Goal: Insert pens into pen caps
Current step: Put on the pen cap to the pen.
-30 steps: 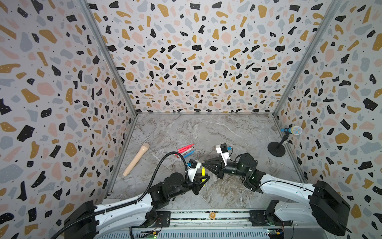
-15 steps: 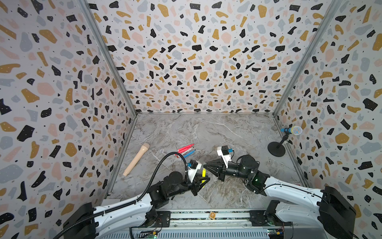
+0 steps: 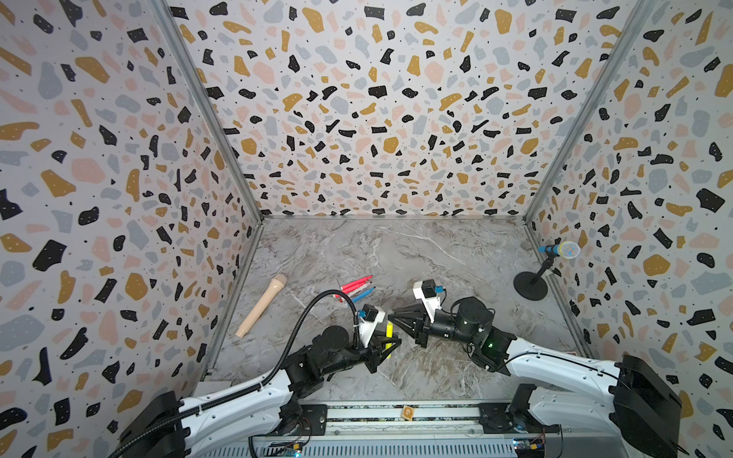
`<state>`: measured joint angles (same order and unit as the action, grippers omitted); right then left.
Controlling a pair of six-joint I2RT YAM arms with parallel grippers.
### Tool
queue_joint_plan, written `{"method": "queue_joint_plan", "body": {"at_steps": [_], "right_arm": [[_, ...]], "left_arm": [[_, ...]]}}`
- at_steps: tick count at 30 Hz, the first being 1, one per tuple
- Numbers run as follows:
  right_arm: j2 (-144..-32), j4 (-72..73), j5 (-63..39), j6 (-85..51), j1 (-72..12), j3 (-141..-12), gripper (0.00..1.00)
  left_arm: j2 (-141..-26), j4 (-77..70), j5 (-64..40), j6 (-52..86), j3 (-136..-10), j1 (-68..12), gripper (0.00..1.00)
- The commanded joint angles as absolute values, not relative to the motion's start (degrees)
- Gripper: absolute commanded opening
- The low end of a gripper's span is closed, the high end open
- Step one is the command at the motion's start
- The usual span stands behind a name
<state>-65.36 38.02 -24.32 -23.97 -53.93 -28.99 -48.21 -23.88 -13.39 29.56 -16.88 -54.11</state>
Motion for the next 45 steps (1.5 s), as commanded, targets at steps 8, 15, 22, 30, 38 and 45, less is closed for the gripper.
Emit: {"method": "queue_joint_plan", "body": {"at_steps": [8,15,22,30,38,45], "right_arm": [[-68.5,13.5,-33.2,-17.4,-60.3,-23.3,0.0],[-69.3,12.8,-35.9,-15.3,-60.3,-22.1,0.0],[-68.8,12.3,-35.8,-15.4,-60.4,-22.3,0.0],[-61.6,11.0,-34.9,-16.5,-58.7,-25.5,0.0],[-51.9,4.1,-36.8,-15.7,-51.7,-30.7,0.23],[-47.1,1.0,-35.5,-15.5,-44.2,-39.6,0.43]], "left_arm": [[-44.3,-45.0,-3.9,35.7,-23.8,-48.1,0.0],[-43.2,-45.6,-7.0,36.5,-23.8,-45.5,0.0],[-43.4,-45.0,-8.6,36.4,-23.7,-44.2,0.0],[-43.5,-42.3,-9.7,35.0,-23.3,-44.2,0.0],[-45.5,-37.6,-13.5,32.3,-24.7,-44.3,0.0],[-46.6,-34.9,-14.0,30.5,-24.2,-45.6,0.0]]}}
